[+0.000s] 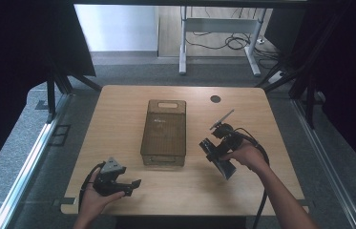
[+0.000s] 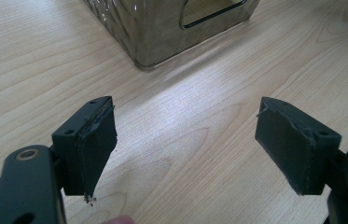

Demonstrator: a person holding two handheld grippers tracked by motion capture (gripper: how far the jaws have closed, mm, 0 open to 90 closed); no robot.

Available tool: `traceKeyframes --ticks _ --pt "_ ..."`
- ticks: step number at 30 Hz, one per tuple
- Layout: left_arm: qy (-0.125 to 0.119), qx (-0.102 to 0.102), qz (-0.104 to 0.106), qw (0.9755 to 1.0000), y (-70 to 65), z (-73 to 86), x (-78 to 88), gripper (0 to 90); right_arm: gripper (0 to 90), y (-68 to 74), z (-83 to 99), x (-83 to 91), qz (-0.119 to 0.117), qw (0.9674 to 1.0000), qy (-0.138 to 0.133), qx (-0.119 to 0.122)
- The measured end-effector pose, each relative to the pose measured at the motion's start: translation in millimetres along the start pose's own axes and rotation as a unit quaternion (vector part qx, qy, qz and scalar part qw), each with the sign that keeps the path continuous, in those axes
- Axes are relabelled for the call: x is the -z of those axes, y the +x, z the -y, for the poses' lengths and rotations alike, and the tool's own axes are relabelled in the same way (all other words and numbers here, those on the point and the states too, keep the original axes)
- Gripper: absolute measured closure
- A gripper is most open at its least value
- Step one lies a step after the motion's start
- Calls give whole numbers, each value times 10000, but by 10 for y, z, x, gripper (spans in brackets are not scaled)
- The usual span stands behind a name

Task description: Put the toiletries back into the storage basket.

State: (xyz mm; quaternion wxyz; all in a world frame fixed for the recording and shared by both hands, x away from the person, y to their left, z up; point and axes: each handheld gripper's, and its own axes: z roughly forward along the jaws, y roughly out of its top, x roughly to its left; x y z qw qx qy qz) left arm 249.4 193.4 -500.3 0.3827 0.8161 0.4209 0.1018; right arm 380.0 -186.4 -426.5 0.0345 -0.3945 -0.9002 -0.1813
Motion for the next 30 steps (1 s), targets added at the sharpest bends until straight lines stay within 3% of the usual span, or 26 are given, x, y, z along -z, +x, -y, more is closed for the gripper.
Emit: traceKeyframes --ticks 12,30 --pt "-3 1 -5 10000 9 -2 14 208 471 71 -196 135 -234 9995 -191 5" --pt "-1 -20 6 10000 18 -1 15 208 473 126 -392 244 -373 9989 -289 3"
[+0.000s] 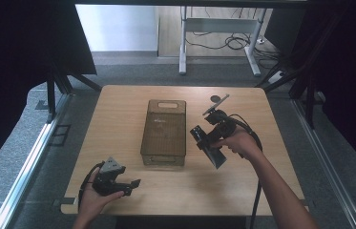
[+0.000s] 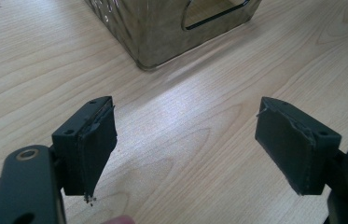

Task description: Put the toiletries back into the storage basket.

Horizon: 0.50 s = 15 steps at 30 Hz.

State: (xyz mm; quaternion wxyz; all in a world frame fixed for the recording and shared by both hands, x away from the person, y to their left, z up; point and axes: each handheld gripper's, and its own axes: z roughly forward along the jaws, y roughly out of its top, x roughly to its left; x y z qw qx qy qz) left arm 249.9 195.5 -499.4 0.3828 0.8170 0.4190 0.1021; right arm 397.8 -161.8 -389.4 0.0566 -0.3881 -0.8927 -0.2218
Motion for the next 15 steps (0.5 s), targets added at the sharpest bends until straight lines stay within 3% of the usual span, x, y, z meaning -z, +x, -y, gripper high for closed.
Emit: traceKeyframes --ticks 5,15 --pt "10 18 -2 10000 -7 1 -8 208 473 15 -63 44 -32 9999 -106 -5" --pt "-11 11 4 10000 -2 -1 -5 207 473 48 -214 62 -136 9999 -66 -51"
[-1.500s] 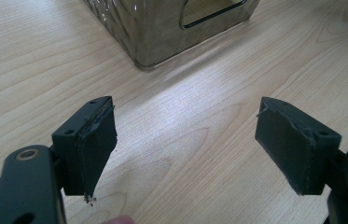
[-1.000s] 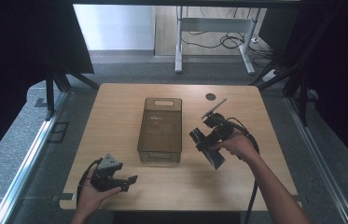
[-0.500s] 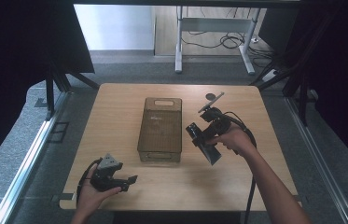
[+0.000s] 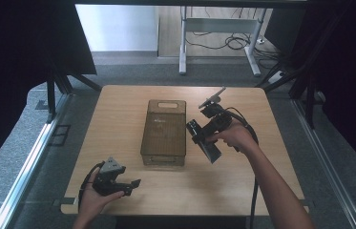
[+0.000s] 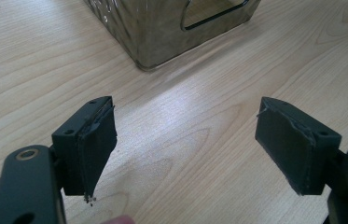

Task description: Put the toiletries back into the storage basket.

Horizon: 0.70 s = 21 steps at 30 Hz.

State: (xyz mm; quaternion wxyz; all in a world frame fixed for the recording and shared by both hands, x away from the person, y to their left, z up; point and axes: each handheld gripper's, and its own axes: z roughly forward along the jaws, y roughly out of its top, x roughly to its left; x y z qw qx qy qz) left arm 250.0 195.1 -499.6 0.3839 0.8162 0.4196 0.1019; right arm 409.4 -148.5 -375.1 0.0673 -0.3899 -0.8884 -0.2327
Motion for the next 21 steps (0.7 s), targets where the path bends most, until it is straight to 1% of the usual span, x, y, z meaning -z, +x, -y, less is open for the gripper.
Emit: traceKeyframes --ticks 6,12,20,21 --pt "3 6 -5 10000 1 2 -4 206 473 35 -85 -27 -30 10000 9 65" --pt "7 -6 3 10000 6 2 -1 207 473 50 -177 -33 -30 10000 -20 62" --pt "9 -4 2 10000 4 3 -5 206 473 96 -293 -92 -102 9999 8 84" --pt "7 -2 1 10000 3 3 -5 207 473 110 -323 -101 -157 9999 5 67"
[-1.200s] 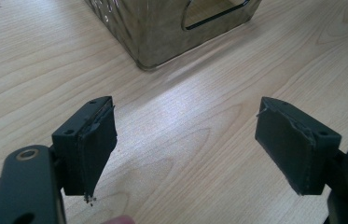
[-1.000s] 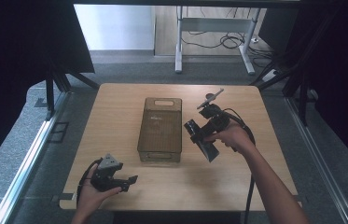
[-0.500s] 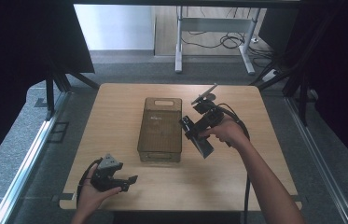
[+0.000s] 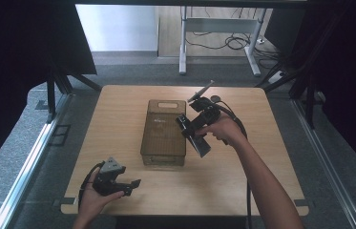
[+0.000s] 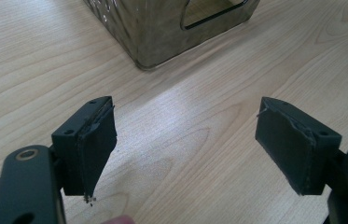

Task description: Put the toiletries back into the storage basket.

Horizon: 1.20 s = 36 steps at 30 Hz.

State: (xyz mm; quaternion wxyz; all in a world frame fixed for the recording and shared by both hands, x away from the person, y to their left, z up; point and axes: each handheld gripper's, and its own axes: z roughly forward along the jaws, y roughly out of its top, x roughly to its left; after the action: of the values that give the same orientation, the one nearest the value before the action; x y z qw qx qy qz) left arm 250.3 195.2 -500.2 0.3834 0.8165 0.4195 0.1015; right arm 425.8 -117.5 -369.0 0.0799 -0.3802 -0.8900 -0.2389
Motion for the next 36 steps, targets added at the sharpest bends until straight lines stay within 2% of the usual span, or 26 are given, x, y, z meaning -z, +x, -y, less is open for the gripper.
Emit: traceKeyframes --ticks 12,19,36 --pt "16 -24 12 10000 8 2 0 206 473 27 -146 -71 -5 10000 -1 -32" --pt "-4 -4 17 10000 1 2 2 206 473 91 -250 -134 -49 10000 41 17" --pt "-4 -3 27 10000 9 4 6 206 473 132 -388 -236 -116 9999 58 -18"
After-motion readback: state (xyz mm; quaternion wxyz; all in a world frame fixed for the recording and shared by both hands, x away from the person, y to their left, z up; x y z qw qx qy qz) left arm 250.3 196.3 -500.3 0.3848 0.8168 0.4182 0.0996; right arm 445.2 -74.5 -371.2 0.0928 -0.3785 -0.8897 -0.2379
